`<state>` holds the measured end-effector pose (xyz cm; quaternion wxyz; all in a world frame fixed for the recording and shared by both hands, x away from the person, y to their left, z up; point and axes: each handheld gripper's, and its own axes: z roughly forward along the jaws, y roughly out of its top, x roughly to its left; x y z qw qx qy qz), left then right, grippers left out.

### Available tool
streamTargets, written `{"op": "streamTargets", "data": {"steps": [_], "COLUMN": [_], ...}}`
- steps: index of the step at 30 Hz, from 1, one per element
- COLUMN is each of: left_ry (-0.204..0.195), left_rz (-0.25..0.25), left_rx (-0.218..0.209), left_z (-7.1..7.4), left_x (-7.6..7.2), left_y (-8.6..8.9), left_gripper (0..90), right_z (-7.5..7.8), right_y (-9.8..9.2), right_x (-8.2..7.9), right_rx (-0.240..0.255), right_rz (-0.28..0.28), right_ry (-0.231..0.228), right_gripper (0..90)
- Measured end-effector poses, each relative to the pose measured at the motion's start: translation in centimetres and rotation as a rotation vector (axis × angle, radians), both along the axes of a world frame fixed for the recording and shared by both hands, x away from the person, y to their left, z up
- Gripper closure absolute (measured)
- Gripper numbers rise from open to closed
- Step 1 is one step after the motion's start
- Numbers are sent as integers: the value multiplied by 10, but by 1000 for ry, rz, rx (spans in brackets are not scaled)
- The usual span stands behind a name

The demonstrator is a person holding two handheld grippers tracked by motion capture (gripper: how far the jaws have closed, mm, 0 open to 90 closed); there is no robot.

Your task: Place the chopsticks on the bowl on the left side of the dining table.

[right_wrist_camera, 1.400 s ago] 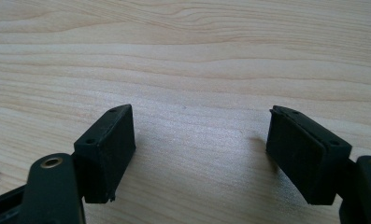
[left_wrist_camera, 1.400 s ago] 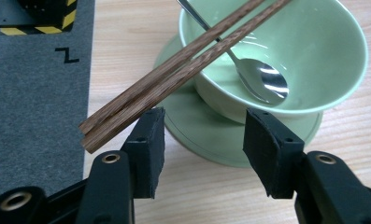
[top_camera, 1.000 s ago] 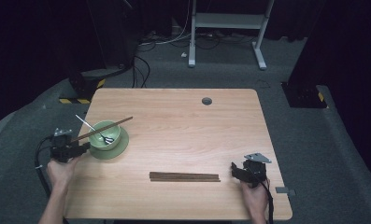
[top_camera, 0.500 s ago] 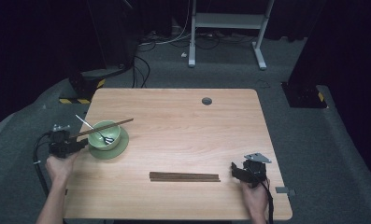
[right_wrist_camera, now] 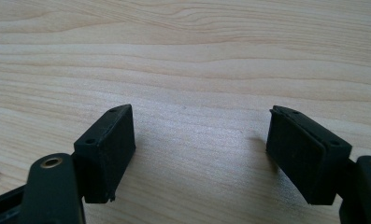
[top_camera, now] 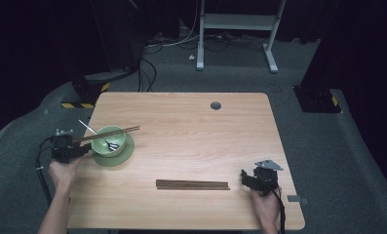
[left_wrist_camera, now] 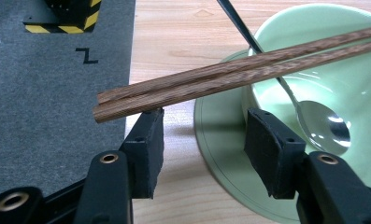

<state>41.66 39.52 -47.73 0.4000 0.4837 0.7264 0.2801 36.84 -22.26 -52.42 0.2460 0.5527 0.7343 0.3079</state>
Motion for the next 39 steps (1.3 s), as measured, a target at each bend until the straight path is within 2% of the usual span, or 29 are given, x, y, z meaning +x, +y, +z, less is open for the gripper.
{"op": "streamTargets", "data": {"steps": [7,9,14,17,18,21,22,26,39], "left_ry": [8,-7,-1,-6,6,1,-12,5,-2], "left_rz": [-3,5,4,10,1,10,19,7,12], "left_rx": [6,2,6,2,8,1,-9,-5,-12], "left_z": [2,4,5,5,5,4,4,3,1], "left_x": [4,6,8,9,9,11,12,13,16], "left_y": [2,0,1,1,2,2,2,4,5], "left_gripper": [472,473,471,471,471,471,471,468,467], "right_z": [0,0,0,0,0,0,0,0,0], "right_y": [0,0,0,0,0,0,0,0,0], "right_x": [0,0,0,0,0,0,0,0,0], "right_rx": [2,2,3,3,3,3,2,2,2], "right_rz": [-4,-4,-4,-4,-4,-4,-4,-4,-4], "right_ry": [2,2,2,2,2,2,2,2,2], "right_gripper": [232,232,232,232,232,232,232,232,232]}}
